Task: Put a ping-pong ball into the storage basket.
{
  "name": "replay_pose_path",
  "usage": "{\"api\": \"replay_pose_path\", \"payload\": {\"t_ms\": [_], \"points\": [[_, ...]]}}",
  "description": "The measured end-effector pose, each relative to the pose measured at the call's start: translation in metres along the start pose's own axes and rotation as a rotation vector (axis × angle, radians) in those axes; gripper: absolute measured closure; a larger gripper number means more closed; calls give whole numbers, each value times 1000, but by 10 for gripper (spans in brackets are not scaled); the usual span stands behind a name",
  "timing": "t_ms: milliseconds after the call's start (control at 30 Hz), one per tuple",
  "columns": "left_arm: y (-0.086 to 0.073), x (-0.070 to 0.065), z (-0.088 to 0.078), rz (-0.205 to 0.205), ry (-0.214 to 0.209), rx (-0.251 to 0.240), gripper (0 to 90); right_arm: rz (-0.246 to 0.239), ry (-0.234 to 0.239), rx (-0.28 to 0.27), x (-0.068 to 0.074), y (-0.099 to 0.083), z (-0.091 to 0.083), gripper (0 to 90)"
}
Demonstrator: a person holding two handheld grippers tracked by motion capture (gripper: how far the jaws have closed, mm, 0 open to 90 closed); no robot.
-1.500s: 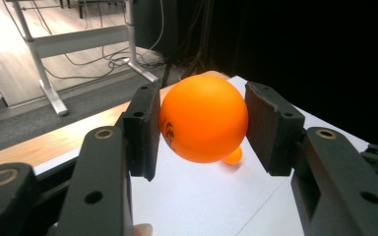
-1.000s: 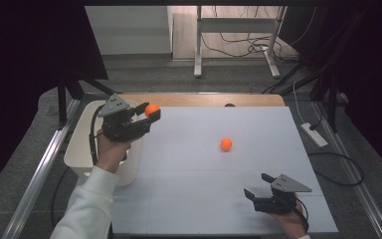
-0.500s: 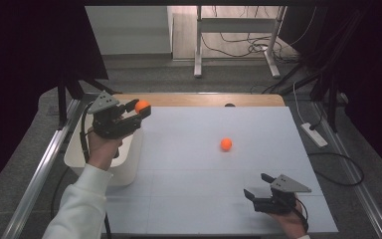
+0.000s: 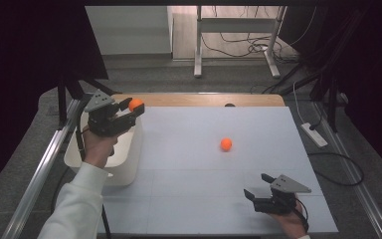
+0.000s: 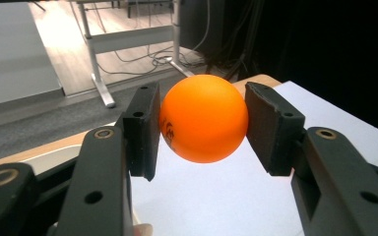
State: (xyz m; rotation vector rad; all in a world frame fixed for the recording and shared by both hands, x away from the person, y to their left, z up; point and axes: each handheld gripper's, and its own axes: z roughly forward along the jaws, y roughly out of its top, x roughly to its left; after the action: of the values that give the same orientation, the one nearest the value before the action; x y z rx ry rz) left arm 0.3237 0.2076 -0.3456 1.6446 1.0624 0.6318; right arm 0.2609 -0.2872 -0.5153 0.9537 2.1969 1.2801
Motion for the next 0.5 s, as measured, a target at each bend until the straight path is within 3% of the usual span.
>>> {"api": "replay_pose_path", "payload": {"t_ms": [300,400,500], "points": [[-2,18,-2,-31,45,18,505,1,0,-2,0,0,0,136],[-3,20,-3,-29,58,16,506,0,-1,-3,0,0,0,136],[-3,21,-3,-2,90,23,505,1,-3,-2,0,0,0,136]]}}
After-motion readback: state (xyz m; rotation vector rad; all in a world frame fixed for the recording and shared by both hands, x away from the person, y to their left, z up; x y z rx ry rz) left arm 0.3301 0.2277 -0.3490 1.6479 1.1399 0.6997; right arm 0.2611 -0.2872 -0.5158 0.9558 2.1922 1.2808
